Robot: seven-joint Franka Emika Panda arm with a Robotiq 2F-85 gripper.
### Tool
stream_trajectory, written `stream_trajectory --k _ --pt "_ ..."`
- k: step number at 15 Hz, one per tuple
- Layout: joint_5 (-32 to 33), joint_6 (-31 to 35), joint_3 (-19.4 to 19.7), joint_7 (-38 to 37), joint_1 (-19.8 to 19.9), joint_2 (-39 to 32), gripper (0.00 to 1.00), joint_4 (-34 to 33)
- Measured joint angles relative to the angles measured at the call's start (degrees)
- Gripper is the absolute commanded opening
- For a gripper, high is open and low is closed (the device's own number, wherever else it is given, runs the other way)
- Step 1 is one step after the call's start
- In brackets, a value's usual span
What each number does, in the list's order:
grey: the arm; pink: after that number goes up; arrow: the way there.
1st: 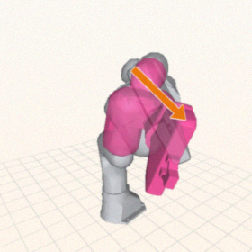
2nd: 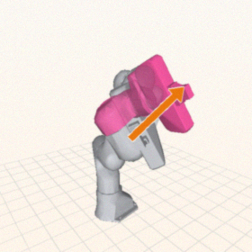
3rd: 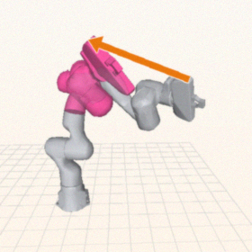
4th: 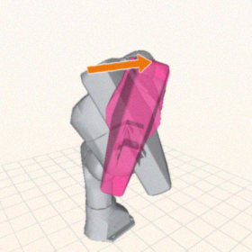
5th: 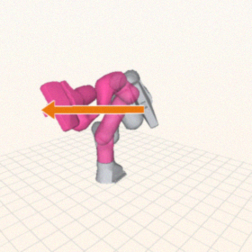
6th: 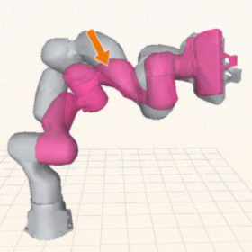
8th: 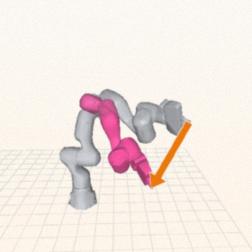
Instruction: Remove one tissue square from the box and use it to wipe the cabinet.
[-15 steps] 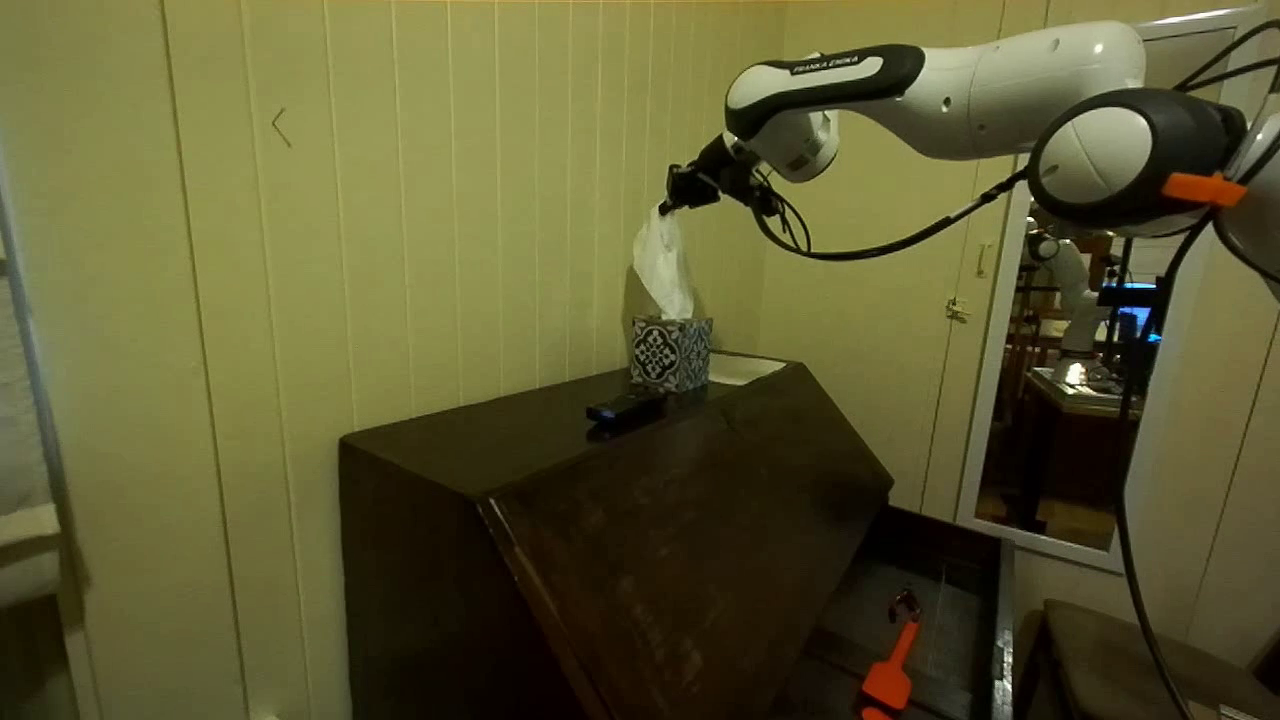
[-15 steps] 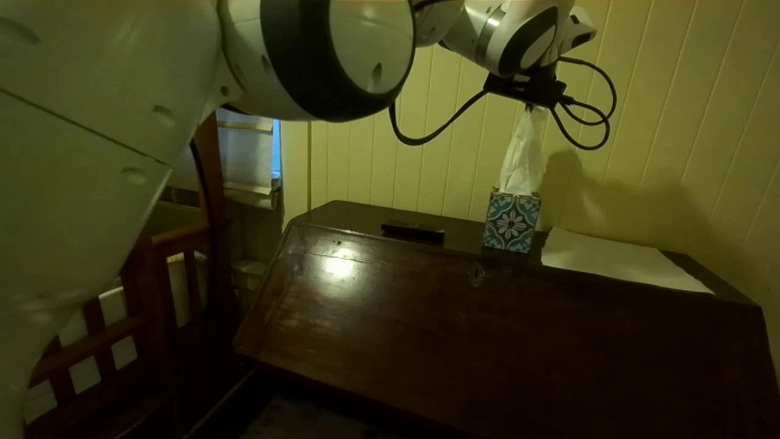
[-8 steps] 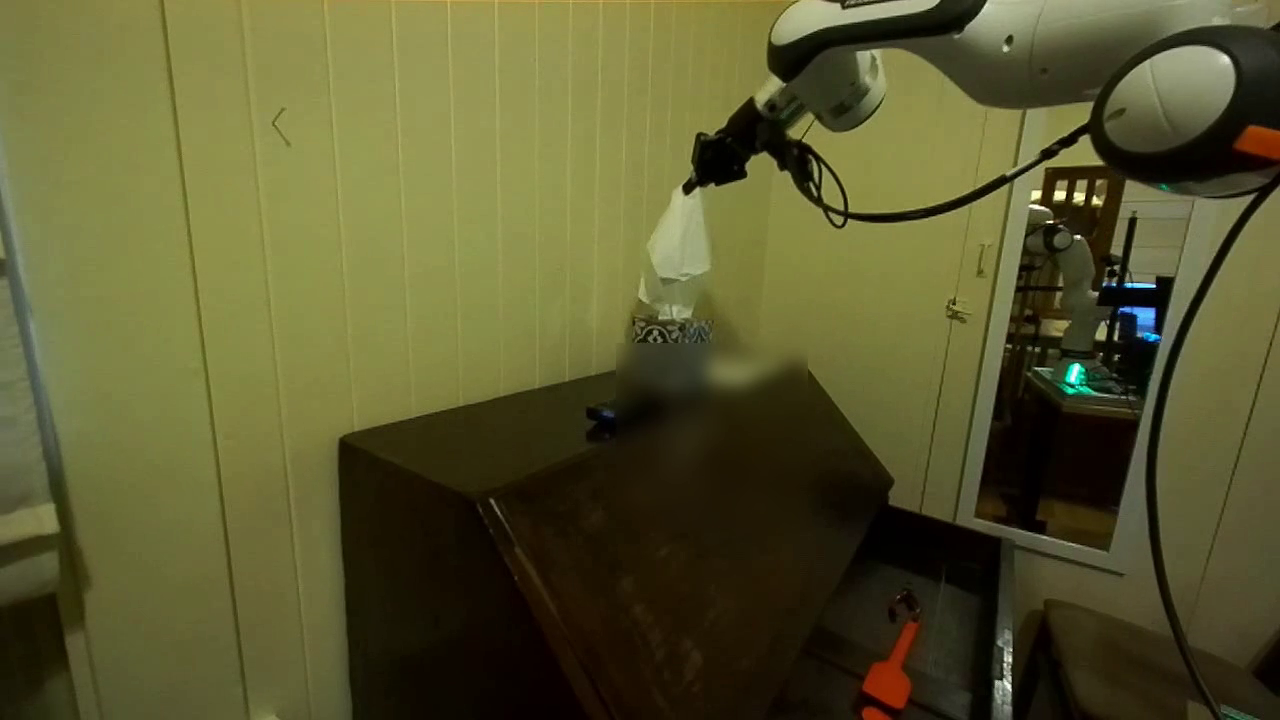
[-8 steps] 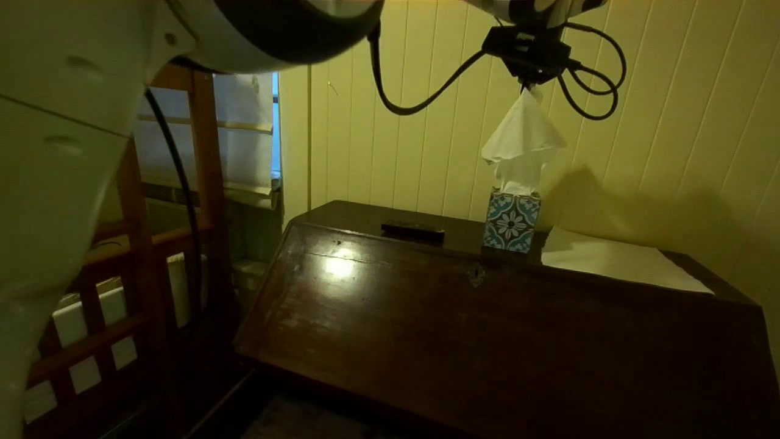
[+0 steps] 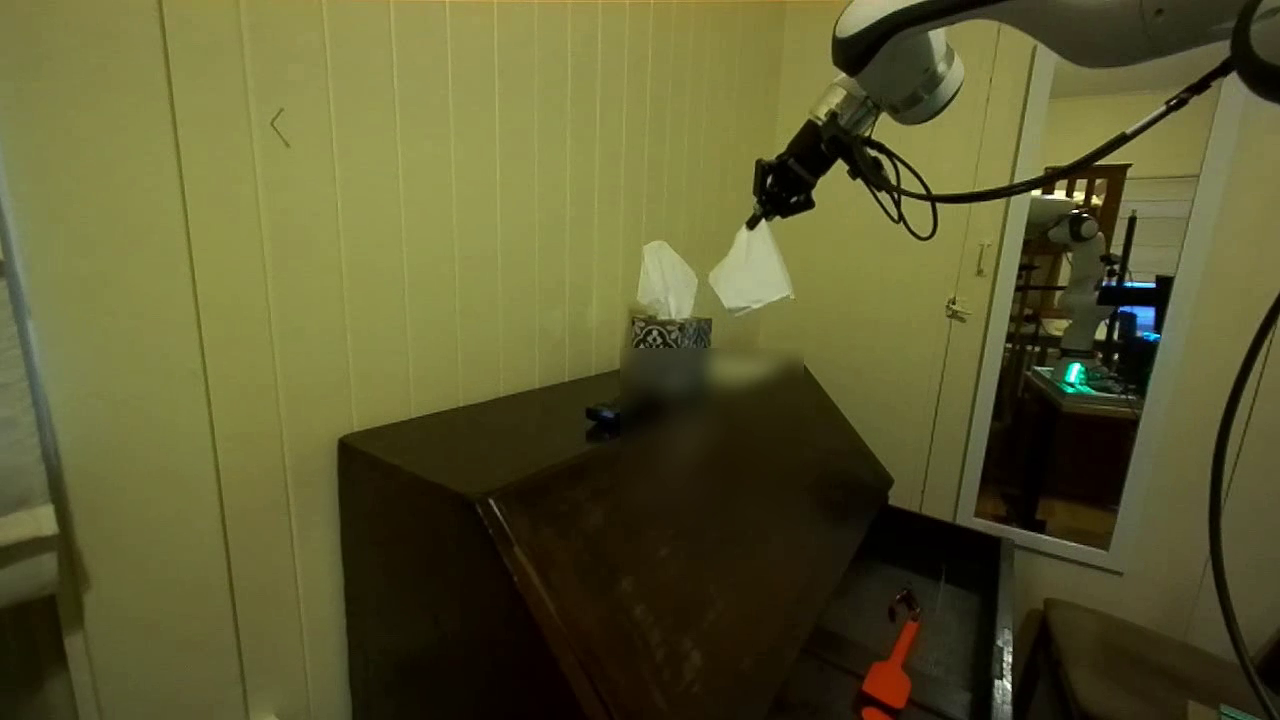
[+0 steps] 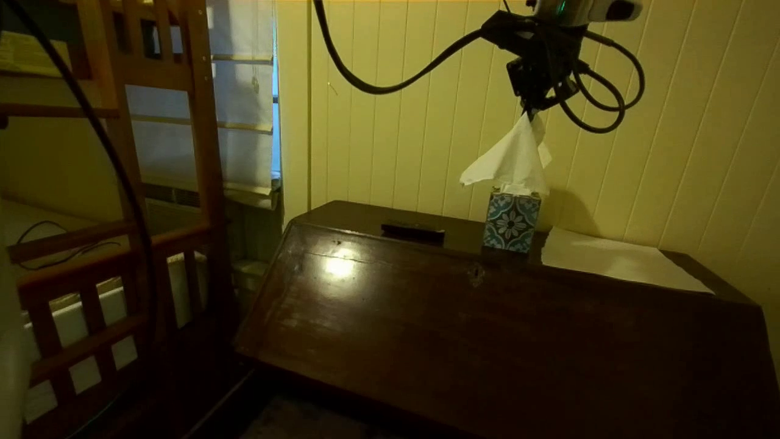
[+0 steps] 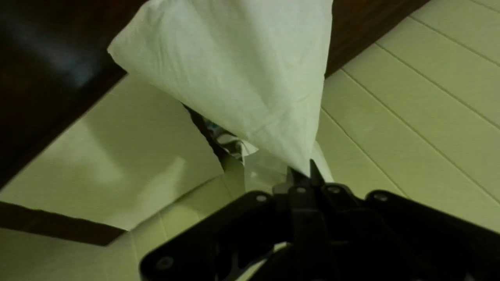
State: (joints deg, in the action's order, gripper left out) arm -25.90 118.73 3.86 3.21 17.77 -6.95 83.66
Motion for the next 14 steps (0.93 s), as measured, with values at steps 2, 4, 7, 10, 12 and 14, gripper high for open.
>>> stream_trajectory --k 2,4,7,10,12,14 --pt "2.9 1.3 0.3 -4.5 -0.1 1.8 0.00 6.1" --pt "6.3 3.3 1.6 -9.3 -1.4 3.1 0.00 12.3" --pt "12.2 8.6 3.4 -17.5 -3.3 4.0 0.01 21.9" --pt "12.5 9.4 3.8 -17.6 -3.8 3.5 0.01 22.9" --pt "12.5 9.3 3.9 -17.6 -3.9 3.7 0.00 22.2" --pt "12.2 9.3 4.0 -17.7 -3.9 3.6 0.00 22.1"
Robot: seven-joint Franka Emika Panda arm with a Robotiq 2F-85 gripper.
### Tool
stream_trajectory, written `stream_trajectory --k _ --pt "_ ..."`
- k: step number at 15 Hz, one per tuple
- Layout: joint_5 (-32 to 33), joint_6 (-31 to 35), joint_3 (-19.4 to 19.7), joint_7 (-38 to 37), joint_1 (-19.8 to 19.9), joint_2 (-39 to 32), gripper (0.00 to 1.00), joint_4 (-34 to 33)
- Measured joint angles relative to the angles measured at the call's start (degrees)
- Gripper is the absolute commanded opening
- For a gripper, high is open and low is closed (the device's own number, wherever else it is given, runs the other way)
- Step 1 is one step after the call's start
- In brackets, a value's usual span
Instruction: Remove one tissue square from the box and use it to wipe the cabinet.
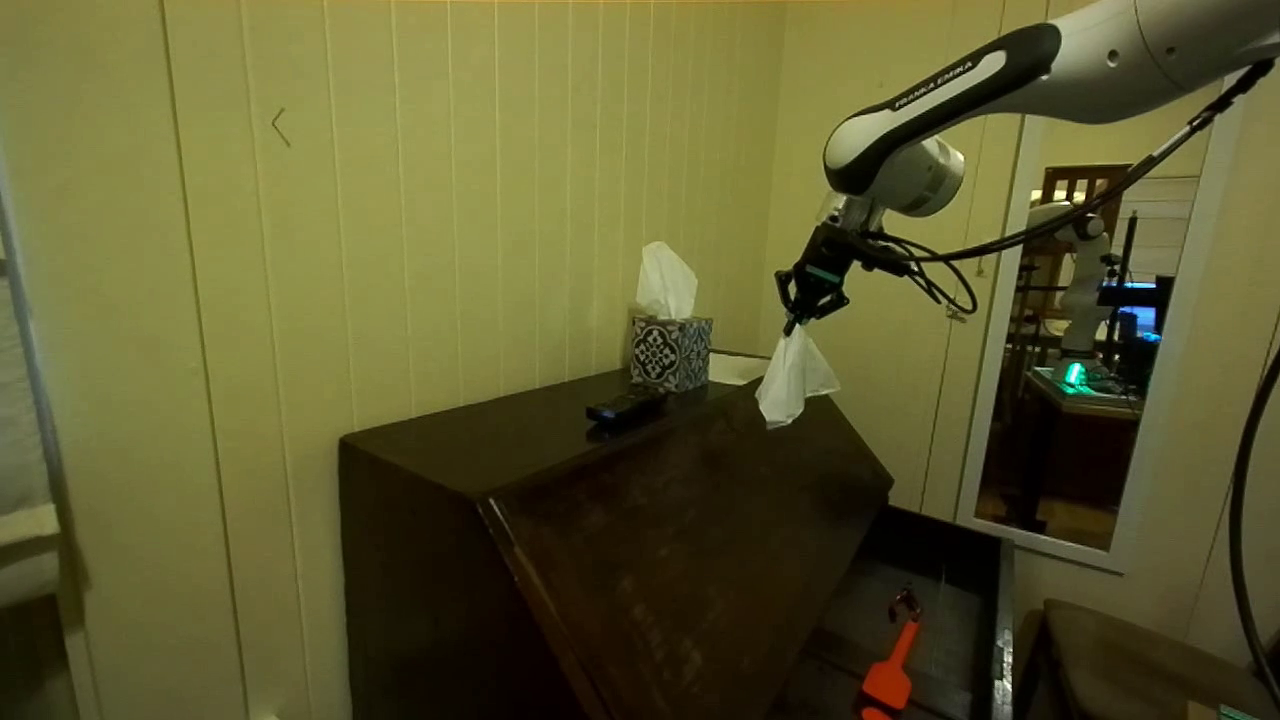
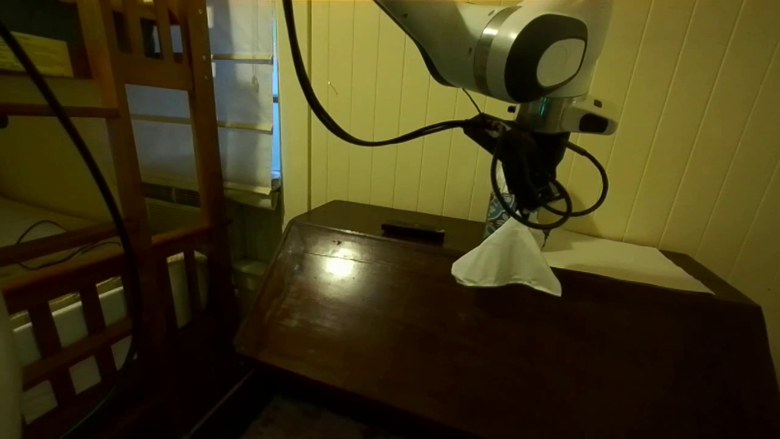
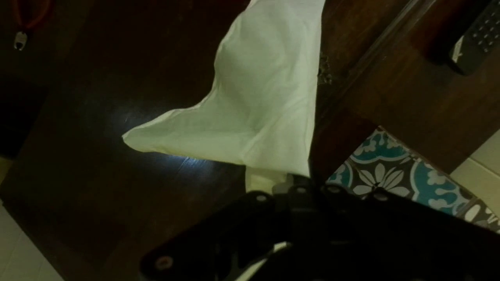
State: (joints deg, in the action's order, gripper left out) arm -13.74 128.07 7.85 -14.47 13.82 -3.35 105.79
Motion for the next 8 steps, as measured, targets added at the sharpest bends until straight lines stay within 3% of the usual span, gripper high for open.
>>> stream_trajectory --k 4,8 --pt "0.0 1.4 0.3 -3.4 -0.5 -1.1 0.00 1.0" --pt "0.5 8.2 0.5 -11.9 -1.9 -4.0 0.00 5.5"
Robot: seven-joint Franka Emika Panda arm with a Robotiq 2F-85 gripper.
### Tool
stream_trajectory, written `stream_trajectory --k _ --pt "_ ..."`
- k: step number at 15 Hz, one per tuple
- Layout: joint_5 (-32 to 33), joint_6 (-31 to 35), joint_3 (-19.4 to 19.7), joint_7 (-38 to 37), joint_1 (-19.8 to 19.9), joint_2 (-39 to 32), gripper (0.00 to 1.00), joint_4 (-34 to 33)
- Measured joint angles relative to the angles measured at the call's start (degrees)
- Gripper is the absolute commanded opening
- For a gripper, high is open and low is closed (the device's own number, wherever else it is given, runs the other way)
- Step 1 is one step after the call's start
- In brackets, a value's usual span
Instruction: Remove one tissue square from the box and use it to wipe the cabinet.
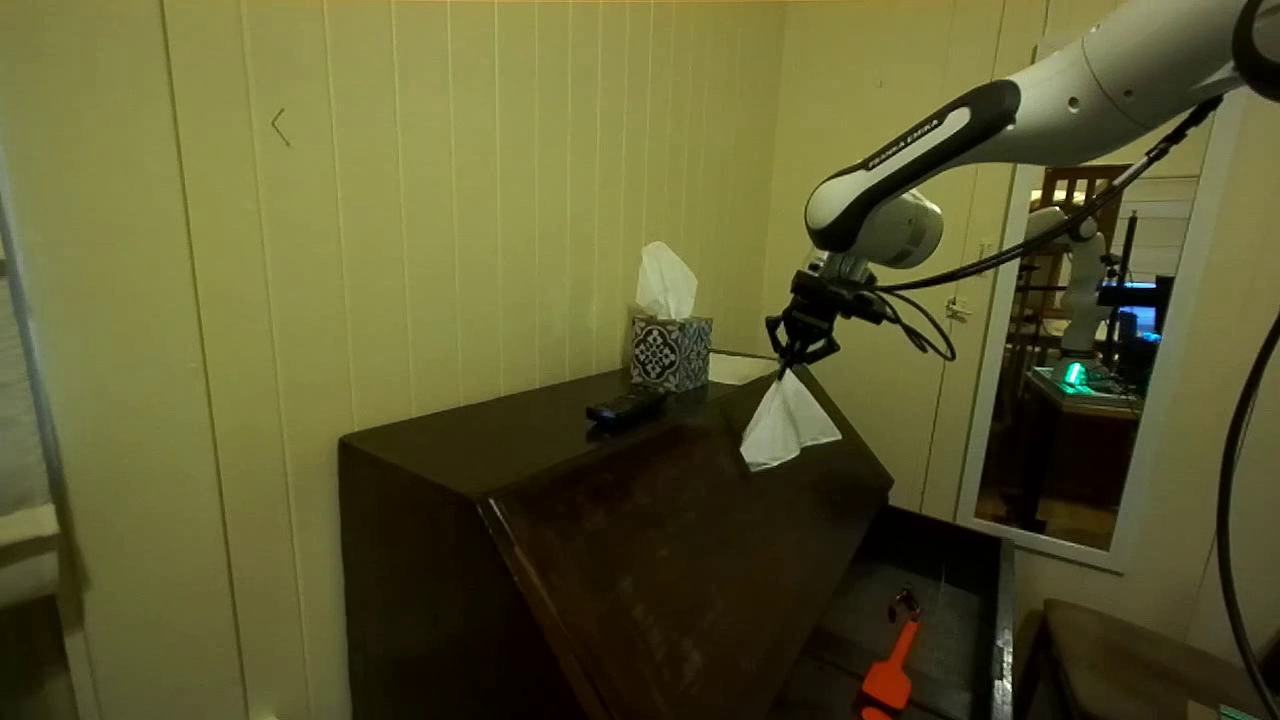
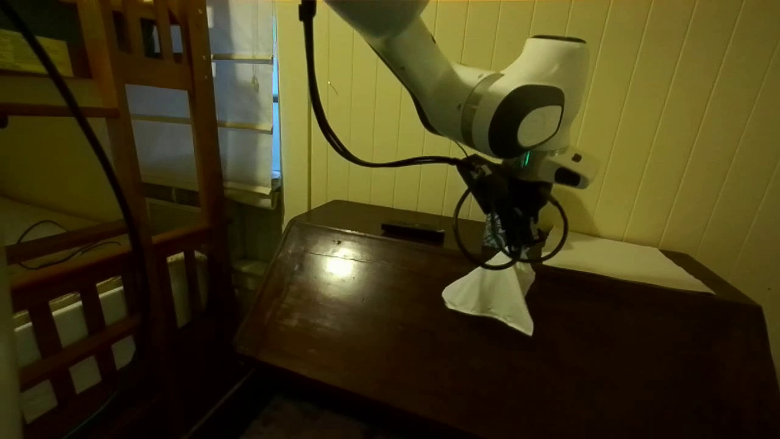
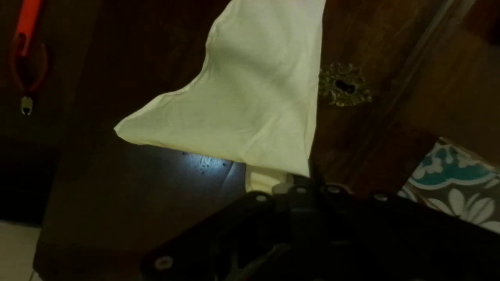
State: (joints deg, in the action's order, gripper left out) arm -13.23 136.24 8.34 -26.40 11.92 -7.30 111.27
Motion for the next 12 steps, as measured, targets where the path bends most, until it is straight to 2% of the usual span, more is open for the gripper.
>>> stream_trajectory --k 2,4,12 --pt "1.7 4.2 0.8 -6.7 -1.1 -1.2 0.01 2.6" --pt "1.7 5.0 1.0 -9.7 -1.6 -2.0 0.01 4.3" --pt "1.7 6.1 1.1 -10.5 -2.4 -3.7 0.00 4.4"
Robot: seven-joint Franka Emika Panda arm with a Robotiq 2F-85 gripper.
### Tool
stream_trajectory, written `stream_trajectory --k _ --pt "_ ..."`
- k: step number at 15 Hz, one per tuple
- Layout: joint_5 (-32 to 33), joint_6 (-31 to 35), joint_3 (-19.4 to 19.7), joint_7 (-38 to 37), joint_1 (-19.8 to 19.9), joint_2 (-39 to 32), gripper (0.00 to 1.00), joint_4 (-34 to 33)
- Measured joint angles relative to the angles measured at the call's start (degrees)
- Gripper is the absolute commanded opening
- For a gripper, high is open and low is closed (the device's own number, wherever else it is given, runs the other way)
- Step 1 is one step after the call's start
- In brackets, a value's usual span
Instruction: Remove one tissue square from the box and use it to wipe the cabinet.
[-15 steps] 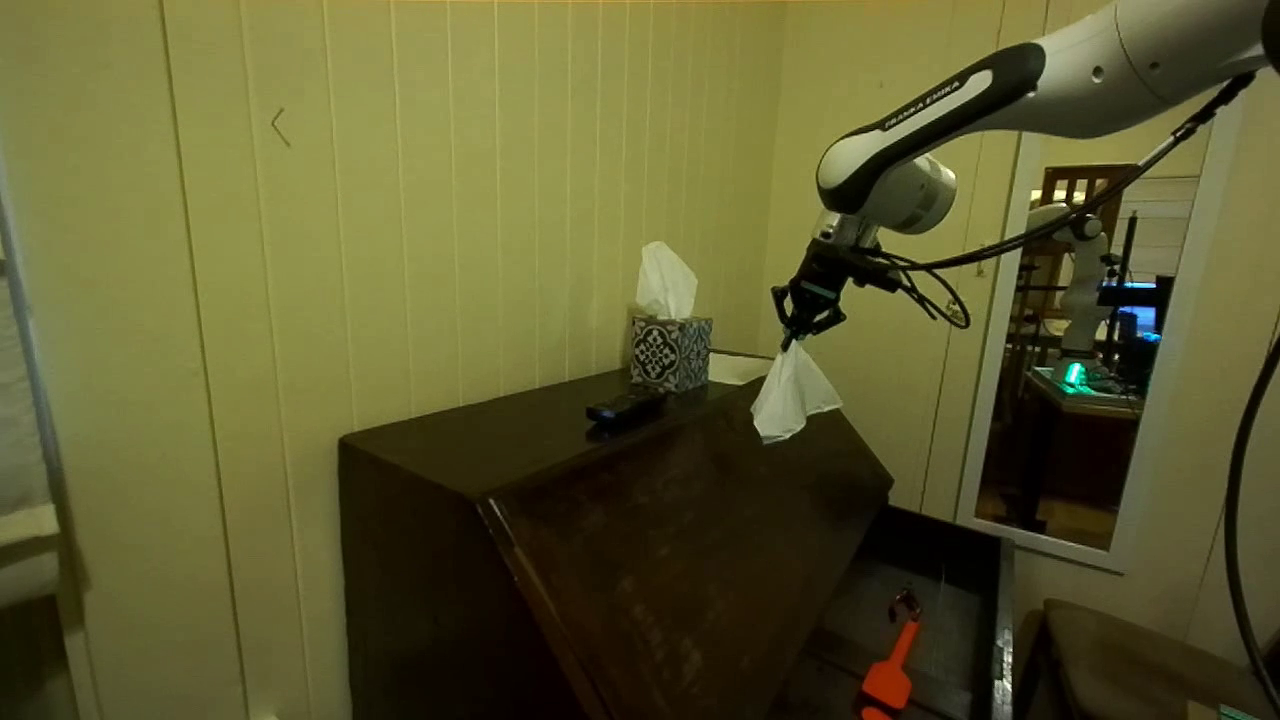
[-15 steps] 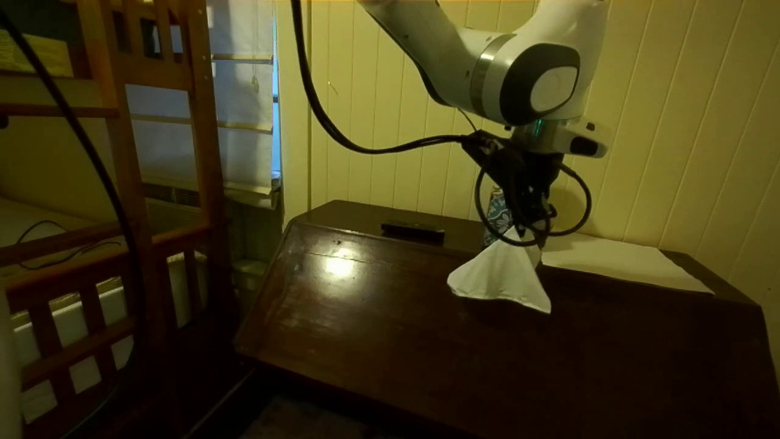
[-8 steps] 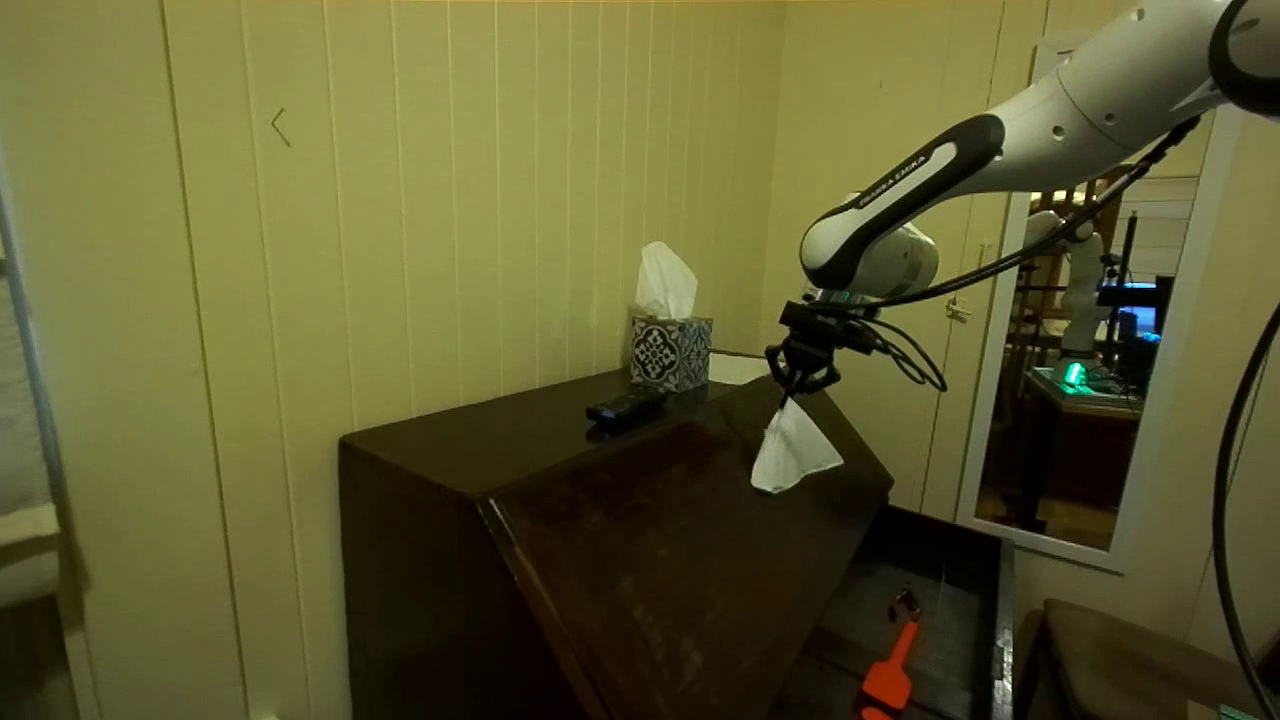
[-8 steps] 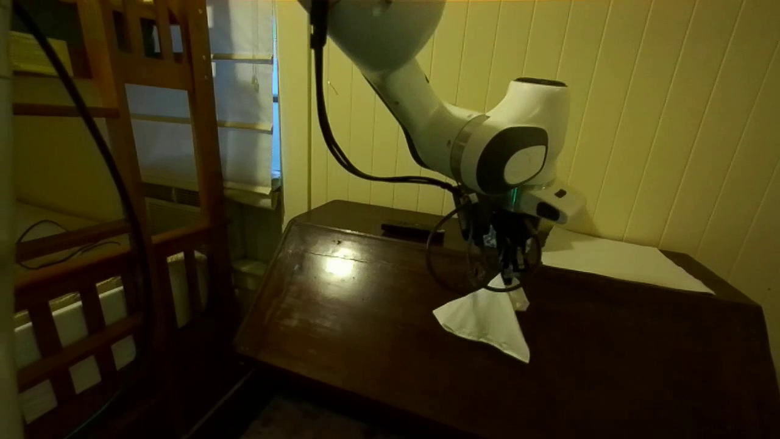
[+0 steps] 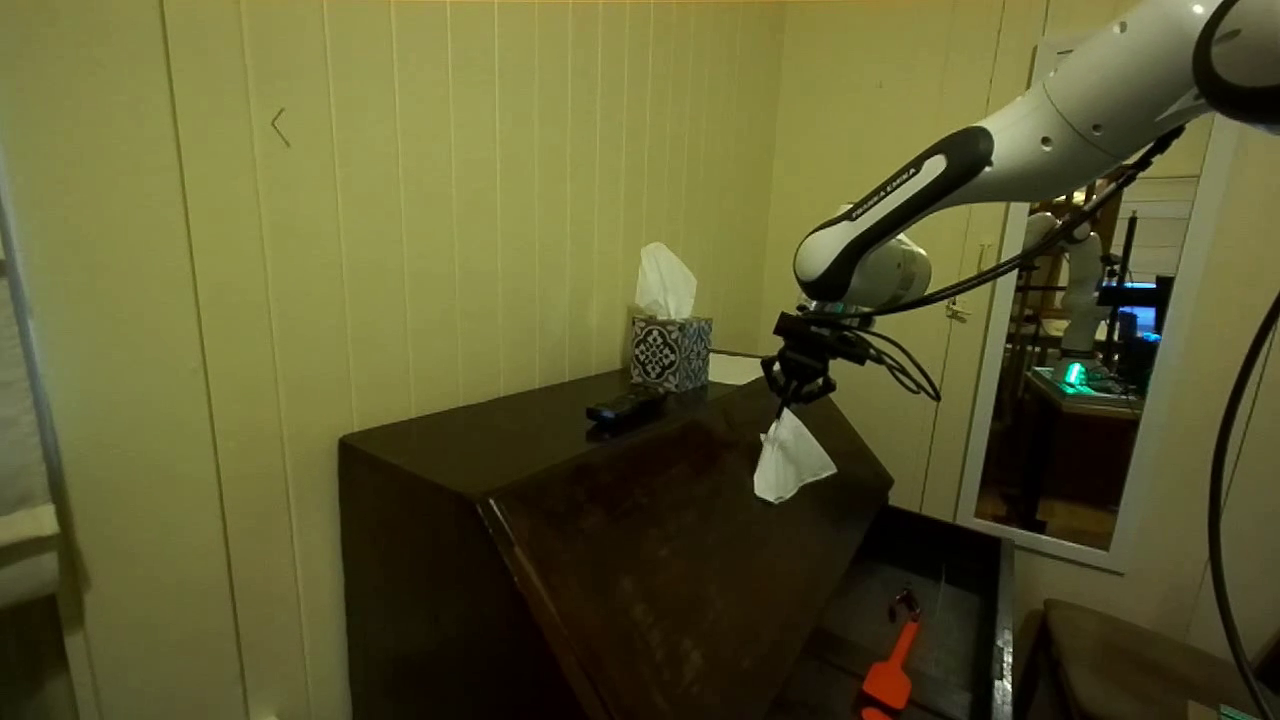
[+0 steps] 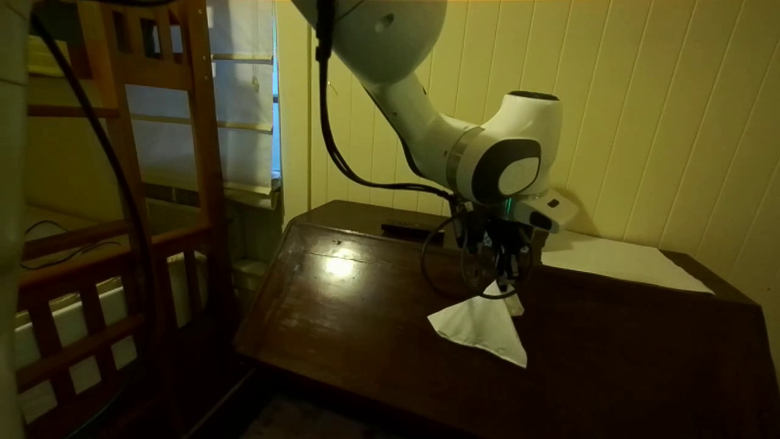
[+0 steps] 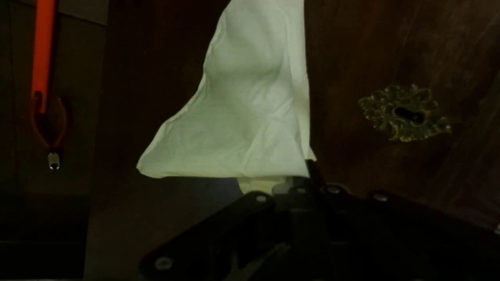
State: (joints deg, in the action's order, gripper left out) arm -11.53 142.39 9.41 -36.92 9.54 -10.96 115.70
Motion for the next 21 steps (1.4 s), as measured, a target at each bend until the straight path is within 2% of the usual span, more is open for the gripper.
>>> stream_trajectory --k 6,11,13,16,21 --pt "-2.2 4.2 -0.5 -1.4 -1.8 -5.6 0.00 -0.5" --pt "-7.4 4.3 -0.6 0.1 -1.3 -5.6 0.00 -0.3" --pt "-11.2 4.2 -1.3 4.6 -0.2 -5.5 0.00 -0.2" --pt "-17.1 4.2 -3.3 15.1 1.7 -4.8 0.00 0.1" --pt "-20.0 3.9 -7.2 27.8 1.2 -1.7 0.00 0.7"
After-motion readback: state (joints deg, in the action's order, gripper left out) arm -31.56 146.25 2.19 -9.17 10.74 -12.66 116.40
